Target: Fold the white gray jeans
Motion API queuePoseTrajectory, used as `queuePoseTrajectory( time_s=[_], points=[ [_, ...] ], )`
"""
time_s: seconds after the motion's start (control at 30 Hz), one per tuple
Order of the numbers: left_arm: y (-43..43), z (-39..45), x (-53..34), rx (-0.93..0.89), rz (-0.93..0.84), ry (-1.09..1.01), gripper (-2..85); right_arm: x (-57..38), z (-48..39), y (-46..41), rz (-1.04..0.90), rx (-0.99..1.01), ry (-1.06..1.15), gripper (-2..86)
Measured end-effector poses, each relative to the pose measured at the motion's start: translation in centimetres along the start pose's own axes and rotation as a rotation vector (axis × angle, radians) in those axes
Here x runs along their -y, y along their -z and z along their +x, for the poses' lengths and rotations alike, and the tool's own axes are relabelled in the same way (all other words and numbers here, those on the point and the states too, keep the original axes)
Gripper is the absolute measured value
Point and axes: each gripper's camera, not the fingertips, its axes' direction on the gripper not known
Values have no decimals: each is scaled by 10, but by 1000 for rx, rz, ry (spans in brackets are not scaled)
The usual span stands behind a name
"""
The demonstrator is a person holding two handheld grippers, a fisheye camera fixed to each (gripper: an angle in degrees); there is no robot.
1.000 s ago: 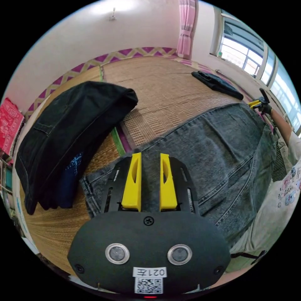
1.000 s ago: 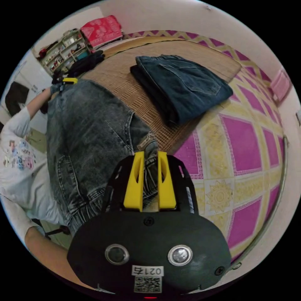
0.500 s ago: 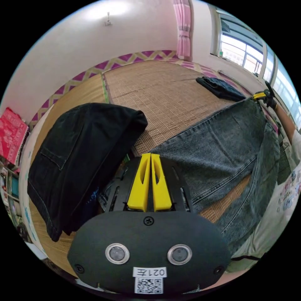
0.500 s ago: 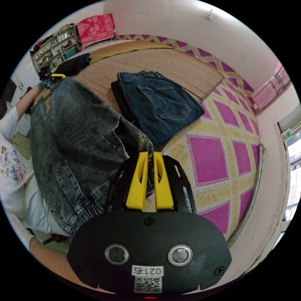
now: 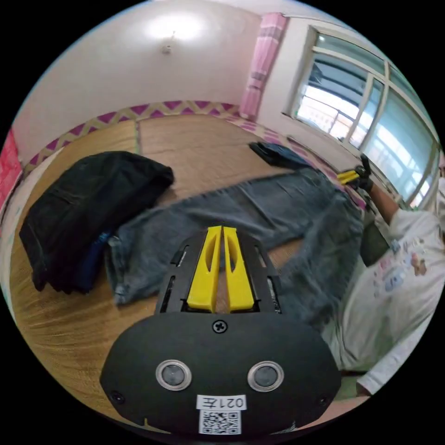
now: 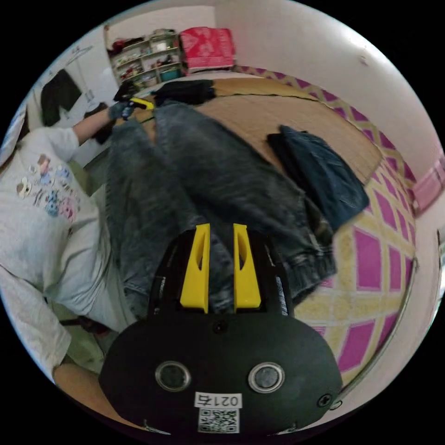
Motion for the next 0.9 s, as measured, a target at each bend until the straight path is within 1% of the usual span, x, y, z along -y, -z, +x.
queuePoseTrajectory(
  time_s=[0.03,0.07,0.1,0.13,0.17,0.2,0.23,0.3,0.37,0.43,0.47,0.5,0.53,0.57,0.6,0.63,0.67,0.73,0.77,0.9],
  points=[
    [-6,18,-14,-50,-67,-30,28,-4,-23,-13,-44,13,19,82],
    [-9,25,-21,-72,-100,-37,35,-12,-41,-30,-114,10,31,82],
    [-17,36,-37,-79,-180,-36,41,-17,-49,-39,-153,-15,31,82],
    [-24,41,-55,-44,-233,-9,40,-31,-63,-44,-128,-100,28,74],
    [-17,41,-63,-24,-165,21,36,-44,-73,-42,-93,-164,14,65],
    [-7,39,-79,-9,-111,74,23,-49,-75,-40,-81,-176,8,61],
    [1,35,-91,-18,-99,100,4,-56,-76,-37,-90,-178,-13,50],
    [16,27,-109,-31,-71,163,-4,-63,-77,-30,-116,-197,-30,35],
    [39,24,-129,8,3,213,-7,-73,-77,-9,-113,-180,-100,26],
    [81,22,-165,-17,192,294,-8,-92,-78,9,-21,-138,-164,28],
    [91,21,-176,-24,239,324,-8,-108,-77,11,-7,-129,-226,36],
    [110,21,-199,-5,326,390,-7,-116,-75,6,-44,-138,-260,42],
    [129,23,-224,48,394,471,-5,-132,-76,-5,-128,-165,-299,52],
    [138,25,-237,83,432,514,-3,-150,-82,9,-21,-191,-363,58],
    [156,32,-262,135,513,584,2,-159,-84,16,8,-183,-404,61],
    [171,38,-286,172,566,664,21,-178,-85,33,94,-162,-506,66],
    [177,41,-298,187,591,709,30,-202,-87,52,208,-150,-623,72],
    [195,55,-339,190,655,851,53,-240,-95,74,354,-99,-762,76],
    [197,59,-347,190,661,883,58,-262,-102,82,412,-94,-842,76],
    [200,87,-394,185,673,1068,79,-314,-130,89,482,-136,-1034,74]
  ],
)
